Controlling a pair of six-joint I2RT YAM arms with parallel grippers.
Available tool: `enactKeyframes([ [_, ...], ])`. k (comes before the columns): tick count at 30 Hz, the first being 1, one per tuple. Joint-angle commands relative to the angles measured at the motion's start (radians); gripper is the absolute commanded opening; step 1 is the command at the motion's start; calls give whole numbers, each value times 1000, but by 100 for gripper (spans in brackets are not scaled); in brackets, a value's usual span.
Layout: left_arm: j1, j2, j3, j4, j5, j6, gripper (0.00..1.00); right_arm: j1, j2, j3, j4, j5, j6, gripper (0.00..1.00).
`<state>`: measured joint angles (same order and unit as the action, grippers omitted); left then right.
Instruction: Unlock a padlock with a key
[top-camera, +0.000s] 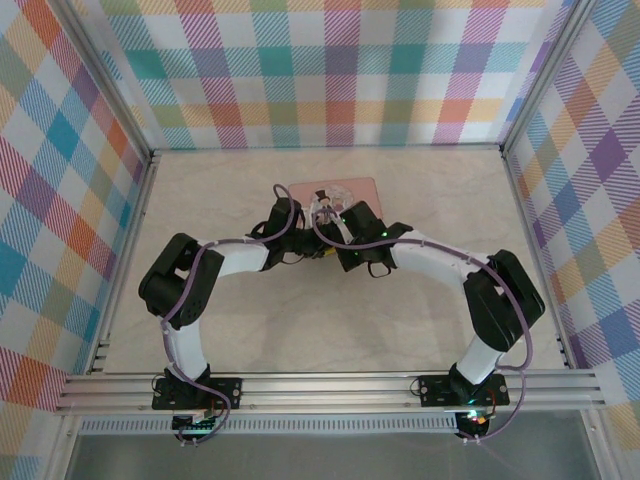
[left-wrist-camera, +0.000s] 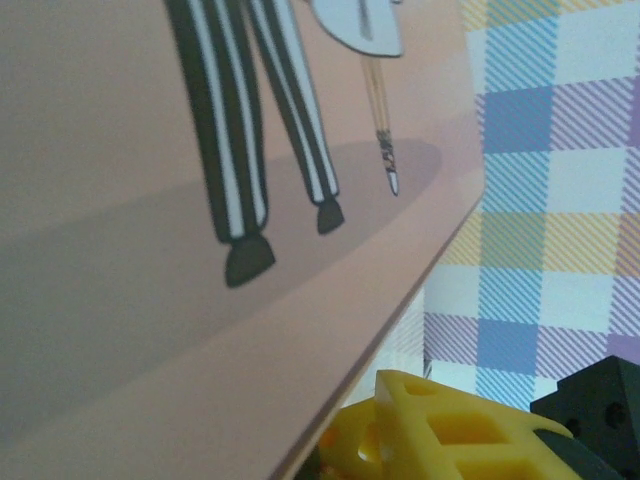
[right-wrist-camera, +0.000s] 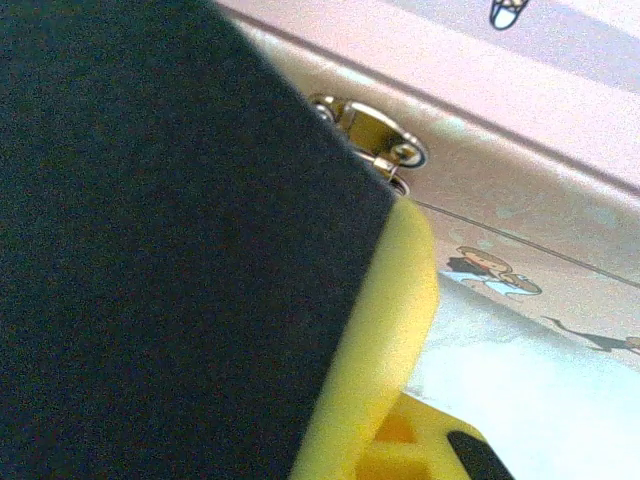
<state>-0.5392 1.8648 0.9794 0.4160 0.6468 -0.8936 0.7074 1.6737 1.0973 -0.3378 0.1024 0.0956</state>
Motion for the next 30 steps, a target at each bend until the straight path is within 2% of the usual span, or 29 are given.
enactKeyframes([
  [1, 5, -41, -48, -1, -30, -13, 37, 2, 32, -42, 38, -107, 33, 0],
  [17, 22, -187, -161, -214, -198, 98, 46, -13, 86, -70, 31, -188, 8, 0],
  [27, 93, -347, -182, -293, -293, 145, 51, -13, 108, -55, -5, -211, -98, 0],
  [30, 112, -365, -178, -290, -286, 147, 53, -13, 96, -54, 6, -201, -108, 0],
])
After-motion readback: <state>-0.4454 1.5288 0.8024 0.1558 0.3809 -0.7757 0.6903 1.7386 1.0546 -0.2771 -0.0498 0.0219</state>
